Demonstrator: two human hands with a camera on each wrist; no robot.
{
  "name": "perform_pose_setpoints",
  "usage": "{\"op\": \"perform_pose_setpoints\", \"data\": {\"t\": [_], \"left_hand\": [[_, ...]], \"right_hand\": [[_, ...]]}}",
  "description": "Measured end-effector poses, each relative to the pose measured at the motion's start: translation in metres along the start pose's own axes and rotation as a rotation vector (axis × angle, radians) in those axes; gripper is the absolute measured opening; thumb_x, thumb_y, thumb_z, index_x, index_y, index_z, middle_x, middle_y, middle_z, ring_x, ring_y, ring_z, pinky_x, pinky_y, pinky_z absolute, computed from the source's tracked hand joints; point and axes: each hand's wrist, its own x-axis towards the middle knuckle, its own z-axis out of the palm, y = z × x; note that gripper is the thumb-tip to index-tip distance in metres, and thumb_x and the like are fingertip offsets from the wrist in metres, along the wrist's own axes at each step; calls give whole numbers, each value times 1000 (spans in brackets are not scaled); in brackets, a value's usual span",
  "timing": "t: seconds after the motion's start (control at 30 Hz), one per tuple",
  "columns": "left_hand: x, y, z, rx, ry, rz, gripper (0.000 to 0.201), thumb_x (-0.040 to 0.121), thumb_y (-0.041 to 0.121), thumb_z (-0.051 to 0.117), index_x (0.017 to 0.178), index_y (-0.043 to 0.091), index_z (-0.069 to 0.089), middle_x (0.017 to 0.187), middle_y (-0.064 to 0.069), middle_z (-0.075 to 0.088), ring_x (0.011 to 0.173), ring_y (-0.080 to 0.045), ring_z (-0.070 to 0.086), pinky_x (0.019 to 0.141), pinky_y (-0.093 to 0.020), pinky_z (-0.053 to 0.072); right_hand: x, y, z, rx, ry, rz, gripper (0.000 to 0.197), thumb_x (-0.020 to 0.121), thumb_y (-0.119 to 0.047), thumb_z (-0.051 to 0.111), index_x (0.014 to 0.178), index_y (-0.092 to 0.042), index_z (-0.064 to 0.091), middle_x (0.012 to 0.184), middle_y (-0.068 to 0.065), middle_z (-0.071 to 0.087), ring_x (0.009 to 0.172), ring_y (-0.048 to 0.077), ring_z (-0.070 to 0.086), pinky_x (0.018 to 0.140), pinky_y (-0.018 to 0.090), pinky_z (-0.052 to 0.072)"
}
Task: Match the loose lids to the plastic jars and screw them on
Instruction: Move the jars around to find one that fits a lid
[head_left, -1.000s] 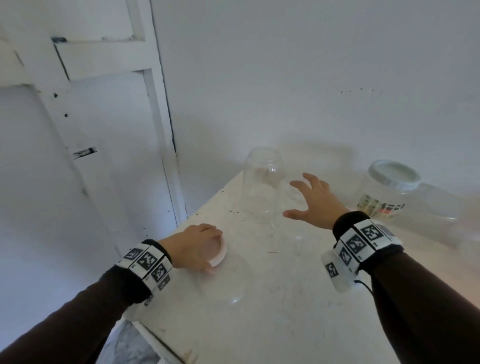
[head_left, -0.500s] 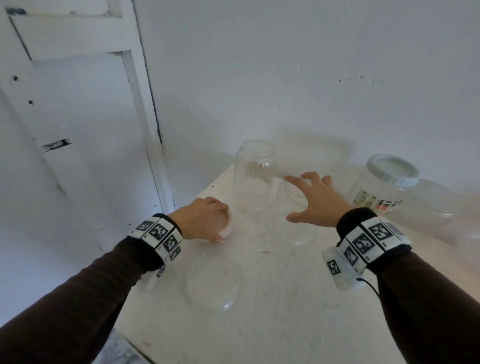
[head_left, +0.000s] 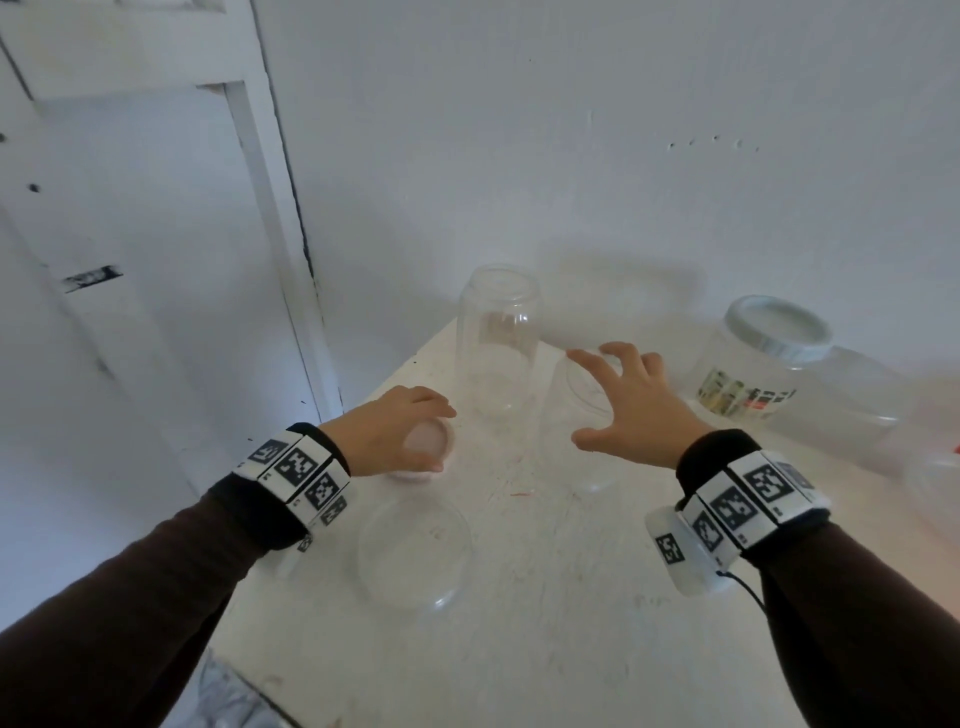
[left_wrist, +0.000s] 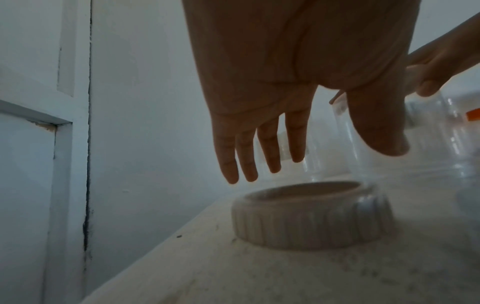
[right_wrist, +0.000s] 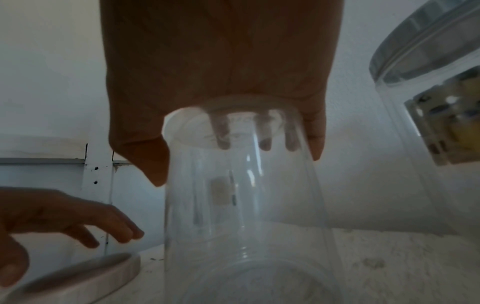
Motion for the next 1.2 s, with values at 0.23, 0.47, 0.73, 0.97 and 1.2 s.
{"op": "perform_pose_setpoints", "data": {"t": [0.23, 0.47, 0.73, 0.97, 1.2], "left_hand": [[-20, 29, 8, 3, -75, 210, 49, 84, 36, 64, 128, 23, 49, 130, 7, 46, 121, -9, 38, 105, -26, 29], [-24, 23, 30, 196, -436, 206, 100, 58, 64, 69, 142, 28, 30, 149, 5, 21, 138, -18, 14, 115, -39, 16], [-26, 18, 33, 251, -502, 229, 122, 48, 58, 80, 146, 35, 12, 153, 5, 2, 142, -23, -11, 116, -48, -2], [-23, 27, 29, 265, -426, 239, 103, 66, 42, 80, 146, 29, 16, 149, 4, 13, 135, -20, 12, 114, -39, 16], [-26, 28, 20, -87, -363, 191, 85, 69, 45, 76, 138, 47, 27, 147, 14, 18, 134, -6, 14, 113, -35, 19]], "right_hand": [[0, 0, 3, -10, 20, 0, 87, 73, -42, 67, 144, -34, 18, 147, 4, 16, 131, 31, 14, 100, 42, 34], [-5, 2, -2, -13, 31, -19, 90, 70, -45, 71, 142, -43, 17, 141, 5, 16, 124, 30, 18, 99, 42, 32], [-22, 4, -9, -52, 109, -8, 94, 61, -53, 76, 139, -39, 25, 131, 7, 21, 118, 26, 24, 91, 36, 35], [-45, 12, -5, 58, 227, -13, 93, 56, -35, 85, 129, -16, 30, 128, 7, 25, 106, 23, 37, 82, 27, 34], [-61, 20, 3, 276, 304, 13, 97, 54, -27, 87, 133, -17, 32, 120, -4, 27, 106, 12, 33, 87, 28, 35]]}}
